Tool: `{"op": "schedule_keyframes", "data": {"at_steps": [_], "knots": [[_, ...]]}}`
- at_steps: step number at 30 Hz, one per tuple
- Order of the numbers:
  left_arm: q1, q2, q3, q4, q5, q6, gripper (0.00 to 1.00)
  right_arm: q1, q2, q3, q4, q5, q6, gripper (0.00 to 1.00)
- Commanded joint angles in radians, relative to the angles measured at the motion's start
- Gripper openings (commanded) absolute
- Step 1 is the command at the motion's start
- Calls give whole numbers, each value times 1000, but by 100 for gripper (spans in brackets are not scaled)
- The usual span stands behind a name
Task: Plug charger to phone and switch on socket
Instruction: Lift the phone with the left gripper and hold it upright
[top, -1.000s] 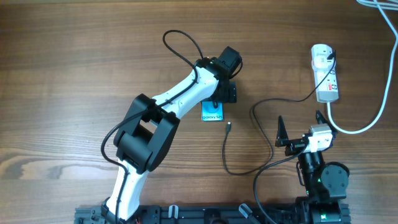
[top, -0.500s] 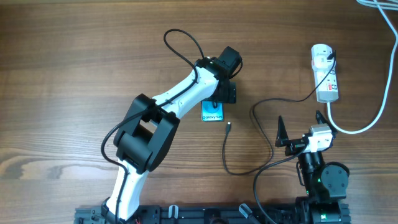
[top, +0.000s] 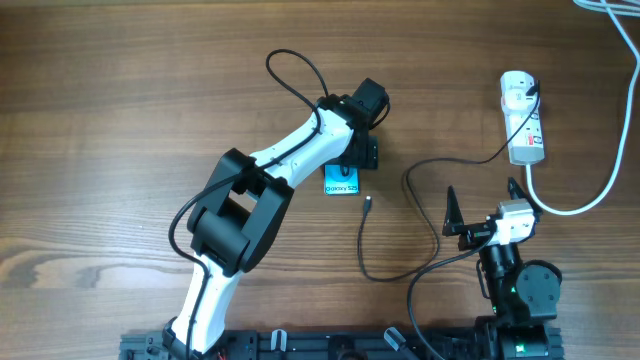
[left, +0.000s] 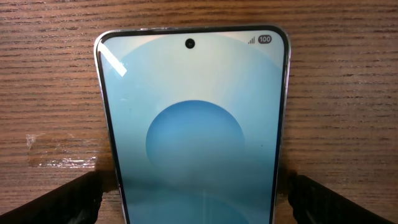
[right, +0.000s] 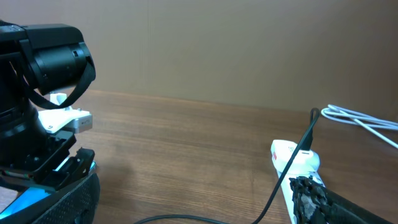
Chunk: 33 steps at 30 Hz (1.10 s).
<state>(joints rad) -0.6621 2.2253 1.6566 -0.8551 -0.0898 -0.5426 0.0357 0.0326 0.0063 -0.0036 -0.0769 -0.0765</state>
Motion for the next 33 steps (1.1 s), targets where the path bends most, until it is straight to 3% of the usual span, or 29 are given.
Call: {"op": "schedule_keyframes", "data": {"at_steps": [1, 13, 22, 27, 33], "knots": [[-3, 49, -10, 0, 23, 11, 100, -4, -3, -1, 3, 14, -2, 100], [-3, 49, -10, -16, 32, -15, 100, -4, -3, -1, 3, 14, -2, 100], [-3, 49, -10, -16, 32, -16, 83, -4, -3, -1, 3, 14, -2, 100], [-3, 49, -9, -17, 33, -23, 82, -4, -3, -1, 3, 14, -2, 100], [-3, 48, -9, -21, 63, -23, 73, -4, -3, -1, 3, 14, -2, 100]]}}
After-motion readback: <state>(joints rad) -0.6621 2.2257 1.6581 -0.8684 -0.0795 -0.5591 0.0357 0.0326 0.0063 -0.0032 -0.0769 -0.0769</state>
